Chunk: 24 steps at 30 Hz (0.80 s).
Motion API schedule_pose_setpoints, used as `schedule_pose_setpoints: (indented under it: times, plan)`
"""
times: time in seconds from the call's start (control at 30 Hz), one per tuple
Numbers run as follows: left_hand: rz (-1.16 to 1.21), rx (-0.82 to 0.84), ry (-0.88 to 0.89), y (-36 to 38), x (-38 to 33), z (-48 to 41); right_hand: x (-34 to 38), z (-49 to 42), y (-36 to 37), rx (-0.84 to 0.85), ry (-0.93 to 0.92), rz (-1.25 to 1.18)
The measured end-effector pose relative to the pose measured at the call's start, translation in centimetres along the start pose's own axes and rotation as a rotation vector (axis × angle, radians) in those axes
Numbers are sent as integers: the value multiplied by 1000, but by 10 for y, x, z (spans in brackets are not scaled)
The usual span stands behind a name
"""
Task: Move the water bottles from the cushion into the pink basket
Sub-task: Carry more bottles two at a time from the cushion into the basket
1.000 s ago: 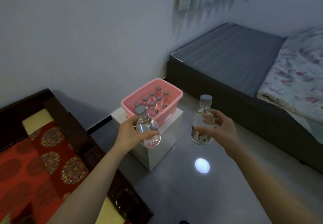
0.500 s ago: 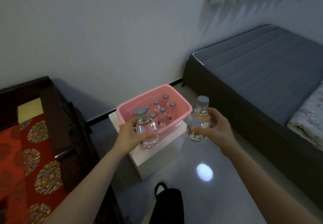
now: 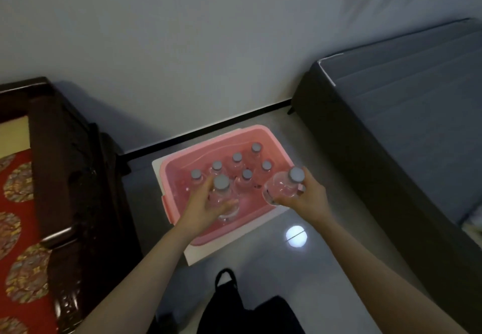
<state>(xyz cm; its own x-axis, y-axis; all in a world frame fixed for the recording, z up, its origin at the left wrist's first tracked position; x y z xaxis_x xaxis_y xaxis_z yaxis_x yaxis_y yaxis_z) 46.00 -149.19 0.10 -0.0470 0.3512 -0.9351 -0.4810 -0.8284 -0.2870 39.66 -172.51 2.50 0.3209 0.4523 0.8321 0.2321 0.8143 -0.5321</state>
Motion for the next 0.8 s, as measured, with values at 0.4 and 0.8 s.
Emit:
schedule_pose_setpoints:
  times: [0.4, 0.8]
  plan:
    - [-103, -41, -65, 37, 50, -31, -38, -84, 75, 284, -1, 243]
    - [-427, -60, -114, 51, 69, -62, -91, -113, 111, 532, 20, 617]
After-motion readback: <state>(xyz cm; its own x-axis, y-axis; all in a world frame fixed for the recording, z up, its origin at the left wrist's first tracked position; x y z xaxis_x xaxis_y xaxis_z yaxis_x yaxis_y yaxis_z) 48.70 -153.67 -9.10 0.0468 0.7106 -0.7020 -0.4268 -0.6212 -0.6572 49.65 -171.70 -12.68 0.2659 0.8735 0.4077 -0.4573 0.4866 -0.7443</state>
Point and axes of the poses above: each hand's wrist, its own z-axis away from the middle knuckle, its own y-axis out of the palm, x = y × z, the point moved 10 cm from there along -z, towards the middle knuckle, and after that the axes turned 2 degrees about -y, right-handed, at the moved point
